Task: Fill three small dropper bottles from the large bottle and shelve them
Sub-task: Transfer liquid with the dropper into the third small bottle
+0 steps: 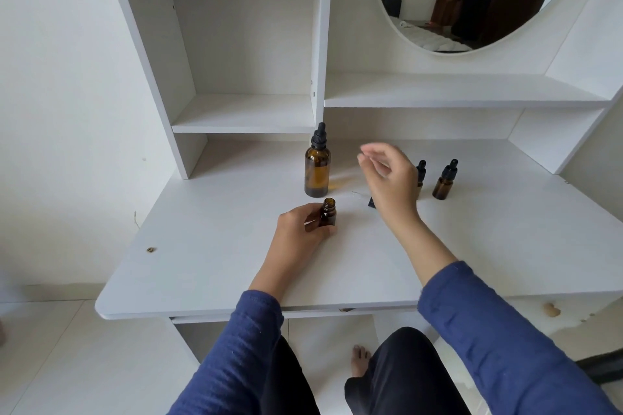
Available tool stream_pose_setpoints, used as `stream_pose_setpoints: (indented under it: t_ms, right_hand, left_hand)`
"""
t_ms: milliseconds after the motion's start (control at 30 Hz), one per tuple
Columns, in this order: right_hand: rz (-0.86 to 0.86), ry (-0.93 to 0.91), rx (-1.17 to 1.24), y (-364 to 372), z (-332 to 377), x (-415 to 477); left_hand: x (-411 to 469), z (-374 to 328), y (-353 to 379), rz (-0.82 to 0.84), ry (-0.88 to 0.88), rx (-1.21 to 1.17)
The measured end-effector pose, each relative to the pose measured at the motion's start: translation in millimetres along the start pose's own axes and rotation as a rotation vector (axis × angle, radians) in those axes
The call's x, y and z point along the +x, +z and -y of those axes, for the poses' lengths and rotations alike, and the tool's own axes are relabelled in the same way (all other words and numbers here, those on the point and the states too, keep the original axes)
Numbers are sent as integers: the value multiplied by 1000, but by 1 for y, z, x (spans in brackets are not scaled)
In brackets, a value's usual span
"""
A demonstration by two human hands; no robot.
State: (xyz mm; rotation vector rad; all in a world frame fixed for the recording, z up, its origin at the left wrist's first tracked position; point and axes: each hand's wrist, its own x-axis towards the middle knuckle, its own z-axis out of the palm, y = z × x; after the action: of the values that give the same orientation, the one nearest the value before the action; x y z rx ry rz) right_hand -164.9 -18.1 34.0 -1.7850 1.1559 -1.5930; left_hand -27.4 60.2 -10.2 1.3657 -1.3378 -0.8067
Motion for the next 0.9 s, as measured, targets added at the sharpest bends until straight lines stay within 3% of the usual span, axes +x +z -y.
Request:
stream_pose_setpoints:
  t_ms: [200,633,900]
  right_hand:
    - [167,45,56,41,29,37]
    - [143,-39,-96,62,24,55]
    - [130,-49,-58,60,22,52]
  left_hand:
    - [0,-1,-1,10,-1,-17]
    - [4,4,-1,1,-25,5]
    - [3,2,-1,6,-23,-19]
